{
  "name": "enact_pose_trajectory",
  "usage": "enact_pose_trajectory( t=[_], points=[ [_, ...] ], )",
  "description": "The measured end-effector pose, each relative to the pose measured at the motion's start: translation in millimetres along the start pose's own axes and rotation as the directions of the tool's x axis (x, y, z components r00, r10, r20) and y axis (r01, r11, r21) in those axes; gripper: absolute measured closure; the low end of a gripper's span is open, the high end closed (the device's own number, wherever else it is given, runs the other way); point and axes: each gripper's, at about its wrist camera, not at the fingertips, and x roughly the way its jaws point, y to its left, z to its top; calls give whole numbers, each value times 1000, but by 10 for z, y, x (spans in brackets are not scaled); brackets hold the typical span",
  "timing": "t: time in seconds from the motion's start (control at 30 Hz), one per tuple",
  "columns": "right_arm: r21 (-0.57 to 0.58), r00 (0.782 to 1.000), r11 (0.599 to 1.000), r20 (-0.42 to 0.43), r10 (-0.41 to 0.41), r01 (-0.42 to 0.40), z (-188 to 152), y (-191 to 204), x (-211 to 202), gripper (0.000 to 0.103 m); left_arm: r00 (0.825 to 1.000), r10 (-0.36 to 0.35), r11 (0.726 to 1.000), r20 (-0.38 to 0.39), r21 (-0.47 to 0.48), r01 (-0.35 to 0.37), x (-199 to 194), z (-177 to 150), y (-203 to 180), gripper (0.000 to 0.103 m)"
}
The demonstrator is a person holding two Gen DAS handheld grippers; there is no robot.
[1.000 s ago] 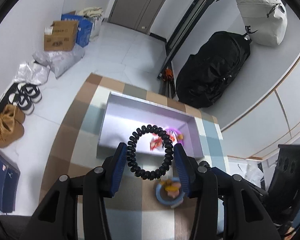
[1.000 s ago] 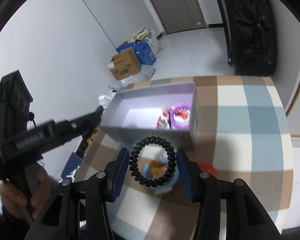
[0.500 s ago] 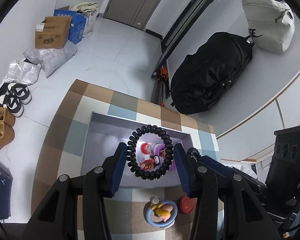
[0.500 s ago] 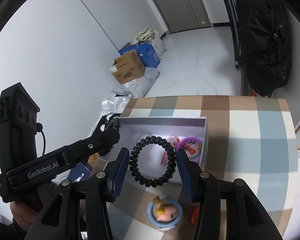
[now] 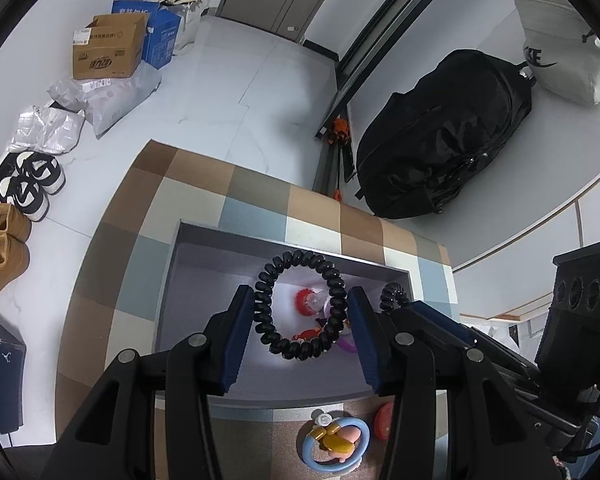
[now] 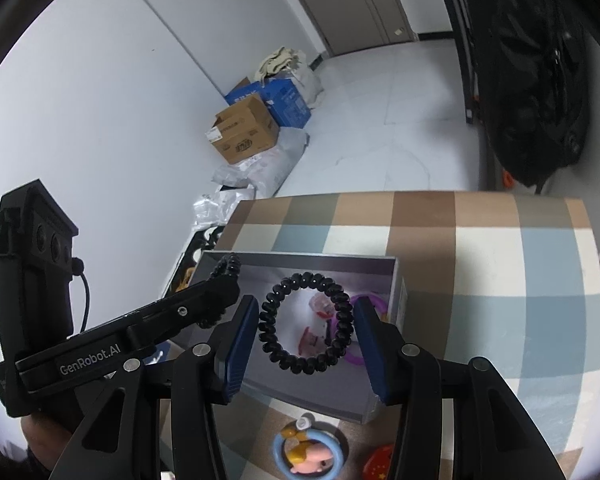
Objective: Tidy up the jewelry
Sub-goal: 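Carry both black bracelets over the grey box and open both grippers, then pull both grippers back from the box toward the remaining items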
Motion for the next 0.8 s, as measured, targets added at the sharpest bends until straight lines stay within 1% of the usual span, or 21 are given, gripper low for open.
enact_pose_trajectory(
  t=[0.1,0.2,0.43,0.47,0.5,0.53,0.57,0.6,0.67,0.73,0.8],
  points=[
    [24,1000,1000,-5,11,-11,3,-61,30,54,1000,-1,1000,-21,8,1,50,1,-17,61],
    [37,1000,999,0,10,-10,12,-100,32,53,1000,-9,1000,-25,10,9,61,9,-26,60],
    [79,999,996,36,40,-42,57,-154,-49,52,999,-12,1000,-39,-20,11,144,27,28,55],
    [79,998,995,44,49,-52,67,-148,-61,50,999,-13,1000,-33,-19,12,146,28,24,53],
    [77,997,996,50,51,-55,74,-139,-73,50,999,-13,1000,-29,-12,13,140,26,11,45],
    [74,997,996,57,50,-54,78,-134,-89,46,1000,-9,1000,-18,-4,9,124,21,-8,39],
    [75,996,996,68,51,-56,80,-136,-112,36,1000,-7,1000,-4,-1,7,102,19,-24,31],
    [81,996,995,77,53,-60,78,-146,-136,32,1000,-13,1000,13,5,13,74,17,-37,28],
    [95,994,993,88,62,-71,77,-175,-170,30,1000,-20,1000,25,3,20,45,15,-33,28],
    [108,993,992,101,60,-71,82,-216,-220,30,999,-34,999,13,-11,34,35,18,-14,28],
    [125,992,990,115,54,-69,81,-262,-272,29,999,-24,1000,23,-12,24,-1,5,-10,28]
  ],
)
